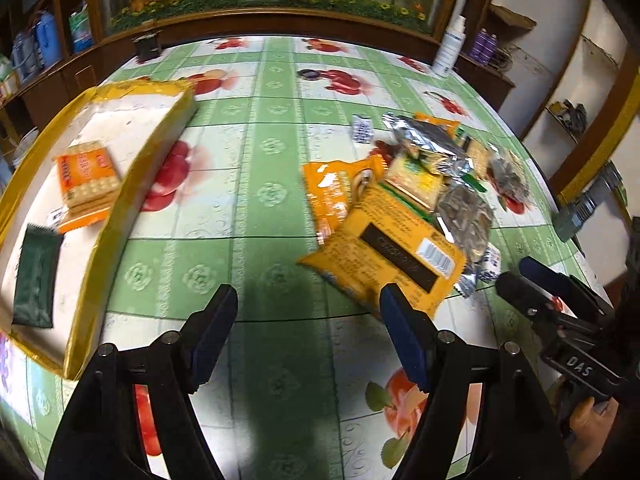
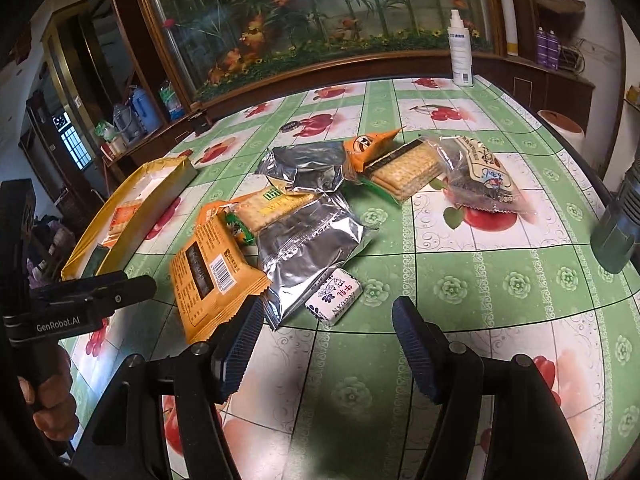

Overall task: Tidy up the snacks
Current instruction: 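Grasp the large yellow bag with the left tool while the right grasps a white candy box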

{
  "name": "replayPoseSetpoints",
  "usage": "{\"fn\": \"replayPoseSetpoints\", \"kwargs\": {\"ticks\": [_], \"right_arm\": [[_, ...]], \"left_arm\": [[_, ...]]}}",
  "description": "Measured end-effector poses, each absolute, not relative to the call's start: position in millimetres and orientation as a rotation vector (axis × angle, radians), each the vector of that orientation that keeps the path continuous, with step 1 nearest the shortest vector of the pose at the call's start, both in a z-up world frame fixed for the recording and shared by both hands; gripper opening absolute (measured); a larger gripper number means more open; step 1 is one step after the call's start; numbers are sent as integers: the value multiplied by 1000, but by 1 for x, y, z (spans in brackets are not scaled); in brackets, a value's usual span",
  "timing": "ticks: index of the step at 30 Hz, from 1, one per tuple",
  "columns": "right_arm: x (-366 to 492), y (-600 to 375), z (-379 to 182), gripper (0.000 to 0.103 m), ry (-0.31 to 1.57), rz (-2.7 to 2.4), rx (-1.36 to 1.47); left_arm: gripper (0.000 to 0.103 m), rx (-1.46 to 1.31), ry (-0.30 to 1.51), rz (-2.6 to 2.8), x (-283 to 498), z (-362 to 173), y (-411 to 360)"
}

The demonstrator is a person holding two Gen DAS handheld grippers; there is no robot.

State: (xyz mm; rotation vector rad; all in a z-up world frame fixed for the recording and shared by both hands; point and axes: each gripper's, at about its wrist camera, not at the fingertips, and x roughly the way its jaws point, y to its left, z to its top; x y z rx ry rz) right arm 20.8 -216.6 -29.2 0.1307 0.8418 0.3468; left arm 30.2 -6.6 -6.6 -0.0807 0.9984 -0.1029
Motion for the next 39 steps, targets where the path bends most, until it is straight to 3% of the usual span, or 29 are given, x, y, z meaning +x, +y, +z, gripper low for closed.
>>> {"fn": "replayPoseSetpoints", "kwargs": {"ticks": [10, 13, 22, 27, 31, 33, 35, 39], "right_arm": [[26, -217, -39, 69, 867, 362, 148], [28, -218, -40, 69, 871, 360, 154], [32, -214, -40, 69, 870, 341, 118], [33, -210, -41, 67, 872, 327, 79], [35, -202, -41, 59, 874, 318, 25], [36, -199, -41, 50, 873, 319, 6], [37, -197, -41, 34, 875, 316, -15], [30, -197, -40, 22, 879, 316, -38]], "left_arm": [[73, 119, 979, -302, 48, -11, -48], [82, 160, 971, -310, 52, -14, -53], [86, 304, 942, -331, 54, -23, -71], [73, 315, 916, -282, 52, -30, -67], [71, 282, 919, -272, 48, -28, -57], [71, 252, 922, -267, 45, -27, -51], [70, 212, 928, -268, 42, -24, -44], [70, 155, 916, -241, 34, -16, -29]]}}
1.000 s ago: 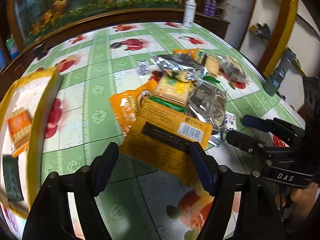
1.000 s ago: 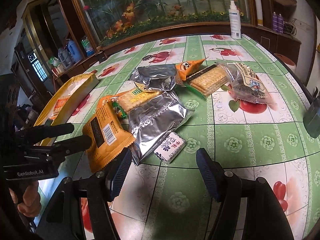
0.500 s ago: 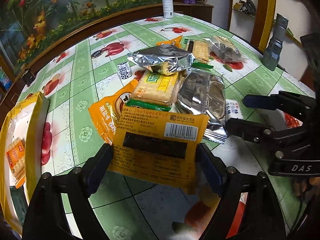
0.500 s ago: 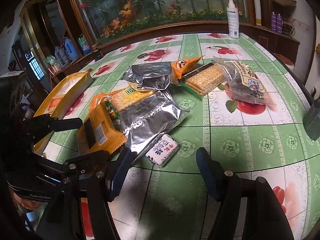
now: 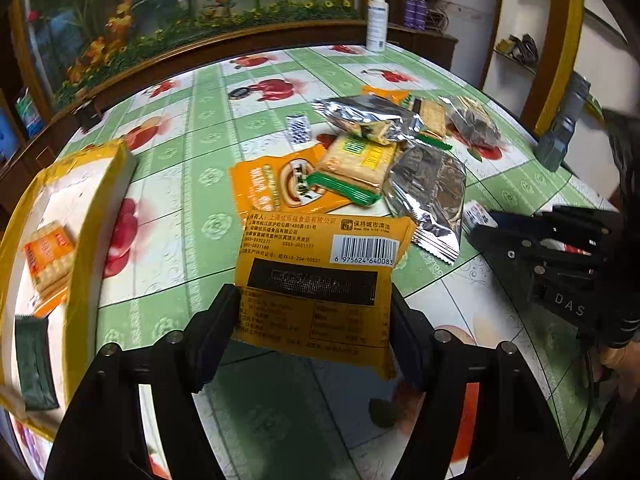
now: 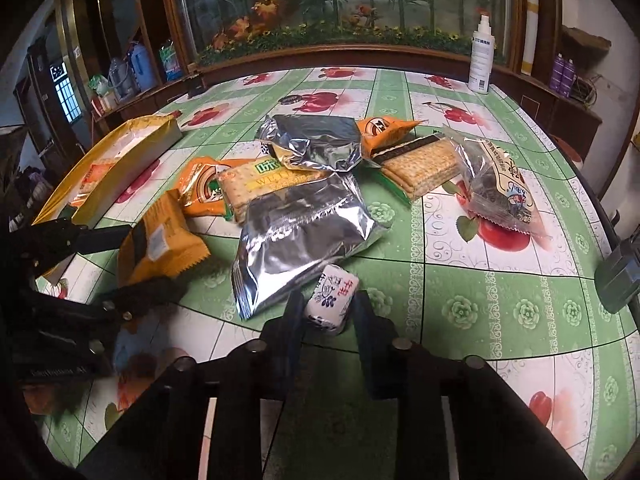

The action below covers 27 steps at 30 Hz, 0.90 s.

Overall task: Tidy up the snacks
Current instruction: 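Grasp the large yellow bag with the left tool while the right grasps a white candy box, then carry the yellow bag and white candy box over the tray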

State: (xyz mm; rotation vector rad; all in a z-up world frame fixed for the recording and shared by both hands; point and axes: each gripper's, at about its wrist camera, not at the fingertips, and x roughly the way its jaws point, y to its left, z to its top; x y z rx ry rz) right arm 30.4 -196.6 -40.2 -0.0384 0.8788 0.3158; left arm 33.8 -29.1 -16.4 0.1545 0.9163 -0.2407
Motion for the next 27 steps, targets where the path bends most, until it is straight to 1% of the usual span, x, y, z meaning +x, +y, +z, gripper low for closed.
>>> {"fn": "replayPoseSetpoints", "kwargs": {"ticks": [10, 18, 27], "right_arm": [[4, -195, -22, 20, 858, 370, 7], [-8, -164, 2, 20, 821, 490, 38], [-17, -126, 10, 20, 819, 594, 42]], "left_arm": [[70, 28, 879, -190, 11, 2, 4], [70, -23, 871, -86, -7, 7, 35], [71, -32, 823, 69, -31, 21, 70]]}}
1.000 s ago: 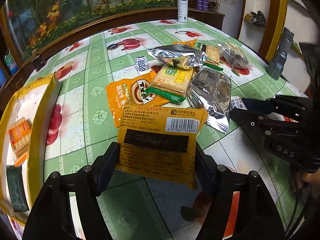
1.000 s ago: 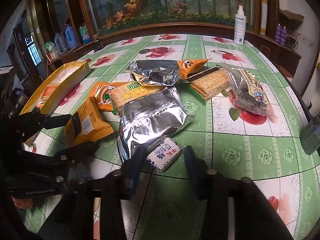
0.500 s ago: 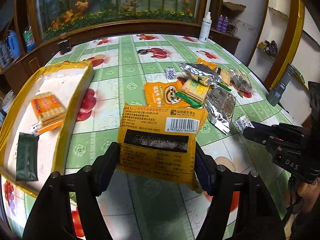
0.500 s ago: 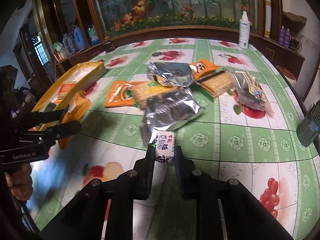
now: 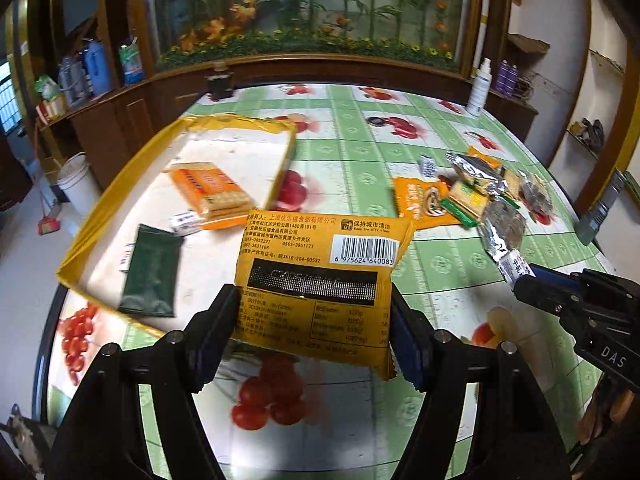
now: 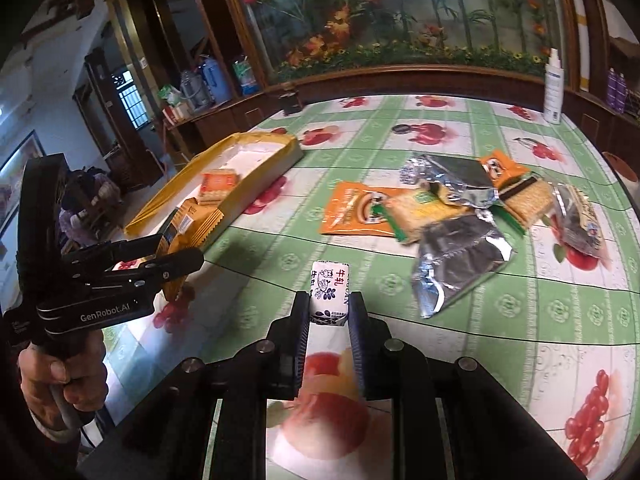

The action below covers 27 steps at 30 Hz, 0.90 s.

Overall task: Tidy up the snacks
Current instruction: 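Carry the yellow bag and white candy box over the tray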

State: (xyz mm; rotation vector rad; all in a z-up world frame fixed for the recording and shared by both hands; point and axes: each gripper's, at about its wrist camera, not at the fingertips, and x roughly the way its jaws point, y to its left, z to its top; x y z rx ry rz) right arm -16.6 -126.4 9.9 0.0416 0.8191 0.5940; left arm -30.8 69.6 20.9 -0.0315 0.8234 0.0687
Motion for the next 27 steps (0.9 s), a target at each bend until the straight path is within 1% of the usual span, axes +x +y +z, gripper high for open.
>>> {"fn": "replayPoseSetpoints", "kwargs": {"ticks": [27], "right_arm": [[-14, -40, 17, 19, 836, 758, -27]], "left_arm": [[71, -164, 798, 177, -42, 27, 143]]}}
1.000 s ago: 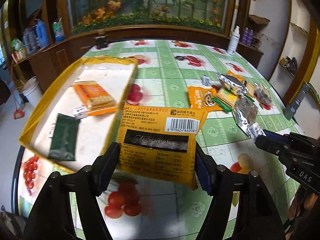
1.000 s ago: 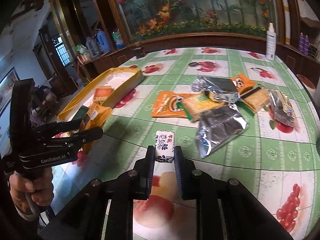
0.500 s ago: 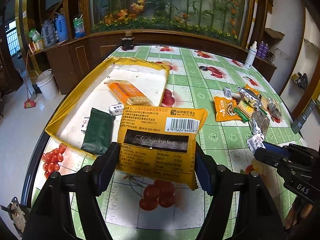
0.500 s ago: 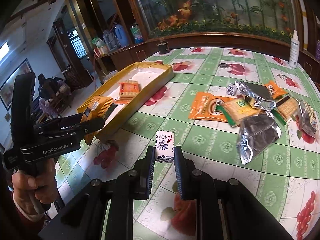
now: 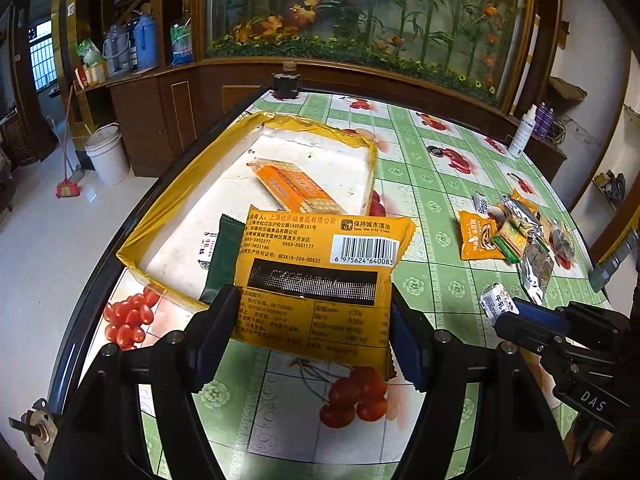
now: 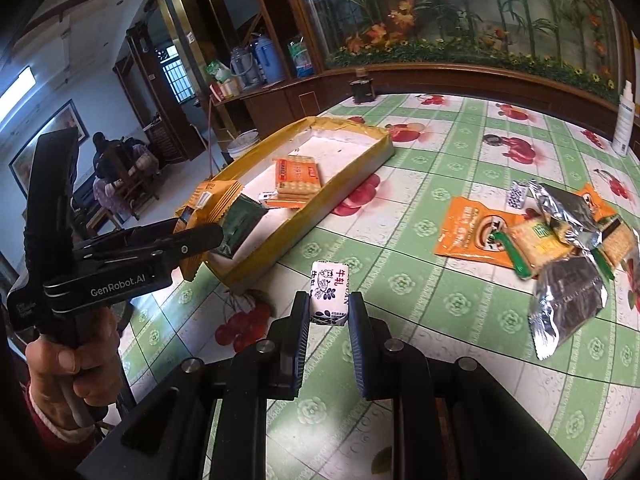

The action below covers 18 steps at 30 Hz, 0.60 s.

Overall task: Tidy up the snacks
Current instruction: 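Carry the yellow bag and white candy box over the tray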

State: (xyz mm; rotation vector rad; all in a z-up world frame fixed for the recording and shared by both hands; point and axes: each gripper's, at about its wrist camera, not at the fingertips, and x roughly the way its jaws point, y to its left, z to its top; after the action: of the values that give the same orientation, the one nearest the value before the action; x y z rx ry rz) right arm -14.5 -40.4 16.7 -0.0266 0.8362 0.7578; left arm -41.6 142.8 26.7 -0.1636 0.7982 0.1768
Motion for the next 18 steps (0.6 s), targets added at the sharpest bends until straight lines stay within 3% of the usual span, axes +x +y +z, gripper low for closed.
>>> {"fn": "replayPoseSetpoints", "kwargs": {"ticks": [18], "right_arm": [[45, 42, 32, 19, 785, 852, -36]], "left_arm": [[71, -202, 793, 263, -22, 29, 189]]}}
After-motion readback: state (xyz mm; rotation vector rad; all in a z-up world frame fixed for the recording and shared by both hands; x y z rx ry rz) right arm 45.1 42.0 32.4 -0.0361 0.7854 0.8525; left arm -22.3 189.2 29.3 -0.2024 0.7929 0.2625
